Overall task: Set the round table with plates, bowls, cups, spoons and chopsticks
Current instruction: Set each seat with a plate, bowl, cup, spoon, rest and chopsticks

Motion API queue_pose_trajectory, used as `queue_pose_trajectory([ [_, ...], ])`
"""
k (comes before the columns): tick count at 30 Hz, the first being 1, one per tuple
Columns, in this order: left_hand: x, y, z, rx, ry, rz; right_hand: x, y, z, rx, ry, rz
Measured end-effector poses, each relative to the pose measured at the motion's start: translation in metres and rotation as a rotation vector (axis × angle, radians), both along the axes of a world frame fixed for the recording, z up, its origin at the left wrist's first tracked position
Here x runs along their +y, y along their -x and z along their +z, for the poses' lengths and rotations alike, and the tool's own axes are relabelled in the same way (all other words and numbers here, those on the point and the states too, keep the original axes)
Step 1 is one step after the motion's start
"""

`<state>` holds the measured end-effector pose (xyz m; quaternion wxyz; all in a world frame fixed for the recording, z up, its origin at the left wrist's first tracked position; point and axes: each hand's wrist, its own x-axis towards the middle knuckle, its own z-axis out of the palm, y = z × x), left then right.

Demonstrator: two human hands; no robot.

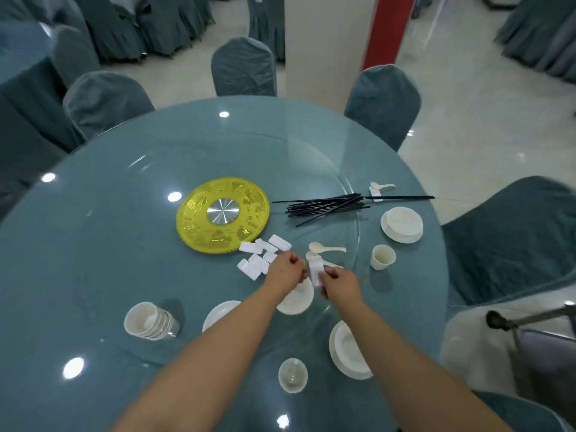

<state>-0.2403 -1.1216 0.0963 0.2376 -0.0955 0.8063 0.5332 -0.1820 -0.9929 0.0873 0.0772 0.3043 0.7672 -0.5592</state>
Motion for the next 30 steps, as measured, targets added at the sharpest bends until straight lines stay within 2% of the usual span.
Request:
queue_pose_trajectory([
  [4, 0.049, -0.005, -0.008, -0.018, 0.025, -0.089, 0.052, -0.014, -0.013, -0.037, 0.051, -0.206],
  [12, 0.096, -0.004, -0.032, 0.035, 0.399, -0.434, 0.117, -0.034, -0.059, -0.198, 0.124, -0.373],
  [19, 0.118, 0.000, -0.068, -0.024, 0.644, -0.799, 0.147, -0.039, -0.098, -0.386, -0.046, -0.256],
  [24, 0.125, 0.002, -0.082, 0.045, 0.800, -0.867, 0.154, -0.035, -0.120, -0.414, -0.036, -0.266],
  [30, 0.125, -0.003, -0.093, 0.126, 0.896, -0.963, 0.154, -0.029, -0.134, -0.418, -0.062, -0.251],
])
